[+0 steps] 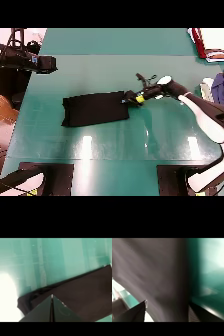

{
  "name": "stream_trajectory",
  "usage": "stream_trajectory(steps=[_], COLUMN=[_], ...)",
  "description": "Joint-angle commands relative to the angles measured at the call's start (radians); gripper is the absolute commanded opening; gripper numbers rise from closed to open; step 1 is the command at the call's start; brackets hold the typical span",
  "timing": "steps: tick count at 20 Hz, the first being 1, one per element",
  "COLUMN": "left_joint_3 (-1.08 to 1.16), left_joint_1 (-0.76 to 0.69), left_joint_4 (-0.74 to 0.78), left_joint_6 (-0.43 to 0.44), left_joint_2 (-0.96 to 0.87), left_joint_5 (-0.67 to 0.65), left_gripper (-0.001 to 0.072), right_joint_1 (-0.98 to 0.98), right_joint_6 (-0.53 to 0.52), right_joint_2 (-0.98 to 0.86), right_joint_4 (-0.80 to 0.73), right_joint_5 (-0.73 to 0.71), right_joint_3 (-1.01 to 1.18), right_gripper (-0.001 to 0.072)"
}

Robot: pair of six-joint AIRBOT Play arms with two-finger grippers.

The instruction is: Fold the shirts.

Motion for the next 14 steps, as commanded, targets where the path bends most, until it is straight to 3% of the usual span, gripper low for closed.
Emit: stream_trajectory(steps=[1,5,9,14], left_joint_3=[-0.006,-0.006,-0.006,-0.006], left_joint_1=[-0.013,-0.013,-0.013,-0.024], left_joint_4=[0.0,-0.032,-0.095,-0.183], left_joint_6=[0.0,0.0,0.0,0.015], left_joint_2=[-0.001,-0.001,-0.001,-0.001], left_joint_5=[0.006,-0.011,-0.027,-0.011], left_gripper=[0.0024,0.0023,0.0023,0.0023], right_joint_1=[0.101,0.14,0.053,-0.216], right_joint_6=[-0.005,-0.05,0.021,0.076], right_joint_2=[-0.114,-0.149,-0.134,-0.039], right_joint_4=[0.045,0.031,-0.108,-0.282], right_joint_5=[0.011,0.03,0.113,0.162], right_joint_3=[0.134,0.269,0.439,0.606], right_gripper=[0.0388,0.0017,0.0017,0.0017])
